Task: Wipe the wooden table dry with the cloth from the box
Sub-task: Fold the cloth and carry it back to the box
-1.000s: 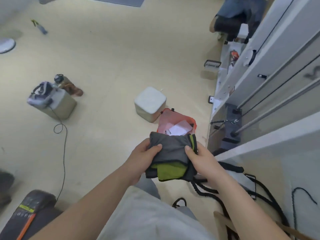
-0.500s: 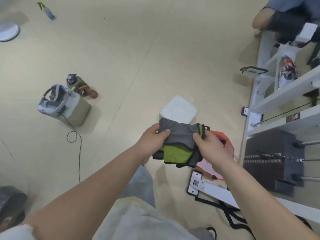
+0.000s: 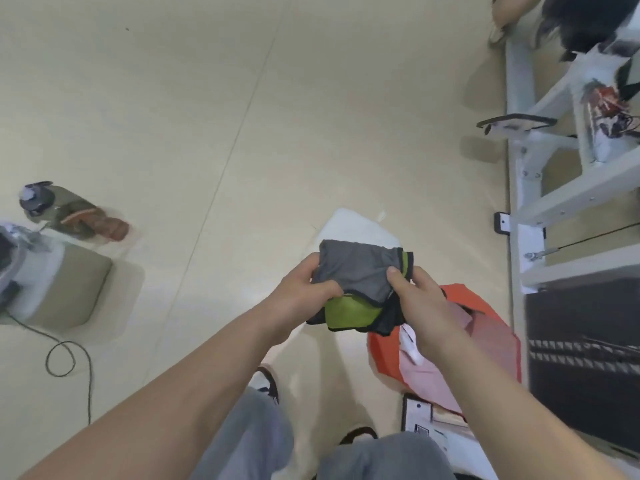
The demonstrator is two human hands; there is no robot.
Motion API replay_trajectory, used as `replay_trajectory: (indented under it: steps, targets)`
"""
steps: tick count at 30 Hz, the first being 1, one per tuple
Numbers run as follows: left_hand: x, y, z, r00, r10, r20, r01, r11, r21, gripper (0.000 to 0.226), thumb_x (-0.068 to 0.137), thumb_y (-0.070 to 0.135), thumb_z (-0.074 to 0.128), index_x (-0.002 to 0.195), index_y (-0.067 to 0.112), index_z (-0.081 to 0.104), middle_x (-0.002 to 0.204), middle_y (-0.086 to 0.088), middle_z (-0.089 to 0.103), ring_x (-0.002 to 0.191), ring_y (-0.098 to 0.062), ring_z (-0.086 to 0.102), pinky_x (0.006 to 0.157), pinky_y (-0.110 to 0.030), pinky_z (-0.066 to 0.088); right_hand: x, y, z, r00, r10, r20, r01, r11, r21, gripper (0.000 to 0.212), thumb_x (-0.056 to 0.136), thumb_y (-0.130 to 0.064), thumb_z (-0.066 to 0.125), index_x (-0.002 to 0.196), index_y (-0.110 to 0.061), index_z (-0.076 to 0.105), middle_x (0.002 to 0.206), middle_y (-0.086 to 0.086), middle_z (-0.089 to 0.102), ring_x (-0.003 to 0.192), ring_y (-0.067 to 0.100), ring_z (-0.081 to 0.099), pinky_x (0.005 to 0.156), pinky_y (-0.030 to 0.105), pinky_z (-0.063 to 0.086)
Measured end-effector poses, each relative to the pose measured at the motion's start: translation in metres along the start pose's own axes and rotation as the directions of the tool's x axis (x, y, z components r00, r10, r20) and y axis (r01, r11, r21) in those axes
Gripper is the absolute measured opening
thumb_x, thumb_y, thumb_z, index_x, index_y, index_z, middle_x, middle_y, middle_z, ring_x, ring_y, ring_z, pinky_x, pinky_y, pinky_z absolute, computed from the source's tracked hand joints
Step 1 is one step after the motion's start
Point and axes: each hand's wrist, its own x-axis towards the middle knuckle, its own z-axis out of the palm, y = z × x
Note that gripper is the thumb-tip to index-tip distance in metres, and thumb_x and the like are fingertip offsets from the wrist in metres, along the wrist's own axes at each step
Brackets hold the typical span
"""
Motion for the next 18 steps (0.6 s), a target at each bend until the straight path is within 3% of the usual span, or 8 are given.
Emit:
replay_trajectory:
  steps: [4,8,11,15,18]
  targets:
    - [0.112,-0.059,0.019,0.999,-0.012,0.032,0.01,0.998,0.068,0.036,0.089,0.006,0.058,0.115,0.03,0.064,0.087,0.013,0.068,0.062,0.002,0.066,0.052,-0.017,0.05,0.099,0.085,0.002,0.995,-0.011,-0.095,0.016,0.998,0.055,0.014,0.1,-0.039,0.062,0.102,-0.027,0.069,0.102,-0.004,0.077,0.102,0.018,0.072,0.097,0.043,0.056]
    - [0.218,-0.101,0.018,1.0,0.029,0.005,-0.029,0.992,0.119,0.03,0.085,0.002,0.052,0.106,0.018,0.065,0.083,0.002,0.064,0.055,-0.007,0.061,0.047,-0.017,0.046,0.196,0.148,0.017,0.992,-0.037,-0.117,0.052,0.991,0.123,0.012,0.1,-0.04,0.063,0.1,-0.032,0.071,0.104,-0.002,0.077,0.1,0.022,0.074,0.093,0.05,0.059]
    - [0.269,-0.117,0.014,0.995,0.09,-0.034,-0.084,0.984,0.155,0.027,0.085,0.003,0.051,0.106,0.014,0.064,0.084,0.0,0.063,0.06,-0.012,0.058,0.048,-0.019,0.047,0.248,0.171,0.027,0.989,-0.086,-0.122,0.105,0.981,0.162,0.015,0.101,-0.038,0.062,0.103,-0.027,0.072,0.102,-0.002,0.078,0.097,0.021,0.075,0.083,0.041,0.063]
    - [0.31,-0.12,0.01,0.976,0.214,-0.034,-0.202,0.956,0.215,0.029,0.084,0.007,0.056,0.106,0.021,0.067,0.086,0.0,0.062,0.067,-0.015,0.058,0.057,-0.023,0.047,0.29,0.182,0.025,0.974,-0.196,-0.117,0.211,0.968,0.134,0.01,0.093,-0.035,0.072,0.1,-0.029,0.073,0.1,0.0,0.079,0.099,0.024,0.075,0.093,0.052,0.059]
    - [0.328,-0.122,0.0,0.958,0.265,-0.113,-0.229,0.939,0.257,0.049,0.086,0.012,0.064,0.129,0.036,0.061,0.1,0.005,0.066,0.079,-0.012,0.068,0.065,-0.023,0.053,0.298,0.183,0.023,0.972,-0.219,-0.084,0.224,0.973,0.055,0.017,0.091,-0.024,0.075,0.106,-0.024,0.069,0.099,0.001,0.077,0.092,0.017,0.075,0.089,0.043,0.06]
